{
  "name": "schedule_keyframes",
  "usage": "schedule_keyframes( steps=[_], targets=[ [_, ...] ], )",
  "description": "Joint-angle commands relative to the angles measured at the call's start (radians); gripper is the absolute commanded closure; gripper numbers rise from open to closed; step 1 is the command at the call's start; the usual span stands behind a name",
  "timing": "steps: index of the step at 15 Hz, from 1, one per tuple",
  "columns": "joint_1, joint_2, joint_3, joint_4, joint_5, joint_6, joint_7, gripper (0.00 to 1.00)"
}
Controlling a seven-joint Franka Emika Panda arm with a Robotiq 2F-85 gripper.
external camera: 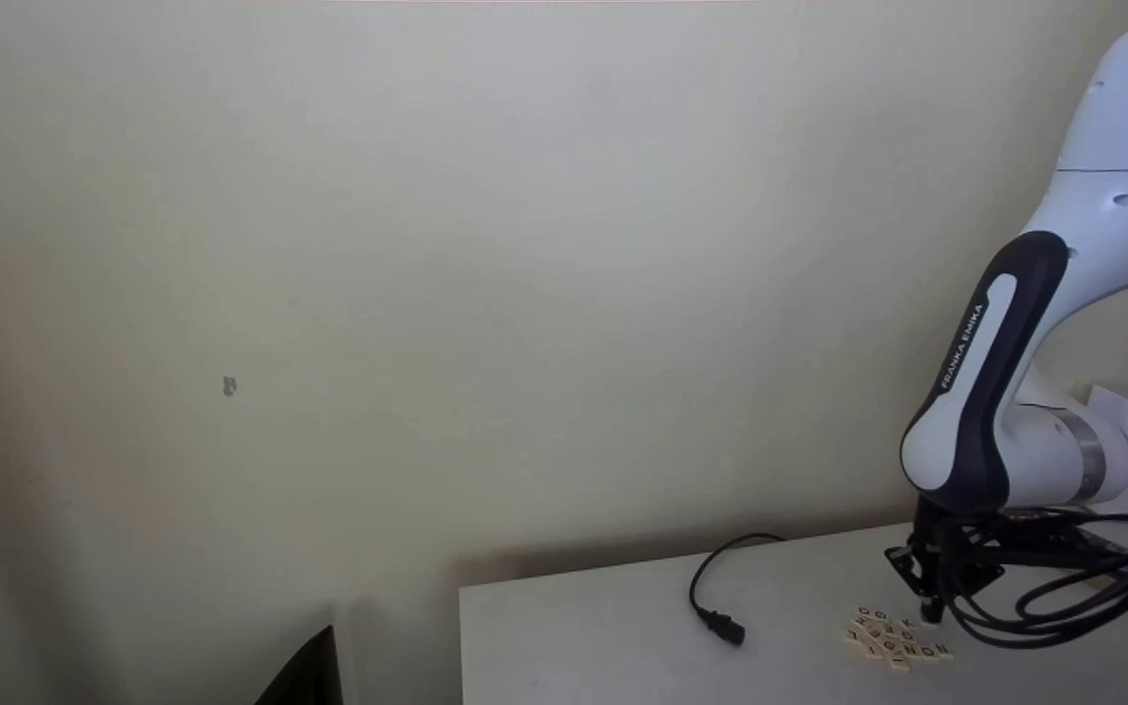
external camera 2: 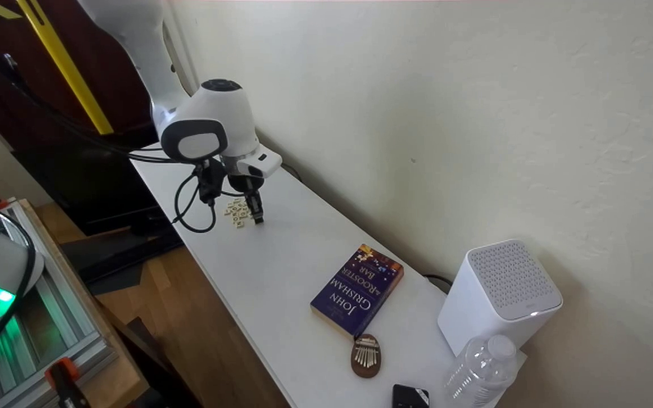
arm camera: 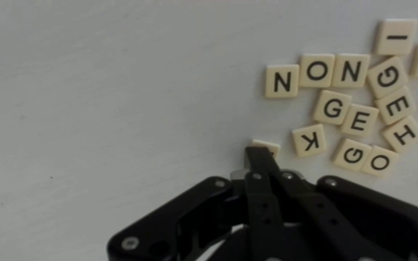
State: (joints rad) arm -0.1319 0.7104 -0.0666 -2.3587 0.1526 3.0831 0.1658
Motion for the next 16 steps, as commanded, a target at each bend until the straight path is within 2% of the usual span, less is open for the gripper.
schedule_keyframes(
  steps=[1, 10, 16],
  targets=[
    [-0.024, 0.032, 0.04, 0.03, 0.05, -0.054, 0.034, 1.0],
    [0.052, 0.038, -0.014, 0.039, 0.152, -0.063, 0.215, 1.0],
    [0.061, 0.036, -0.015, 0.049, 0.21, -0.103, 0.301, 1.0]
  ],
)
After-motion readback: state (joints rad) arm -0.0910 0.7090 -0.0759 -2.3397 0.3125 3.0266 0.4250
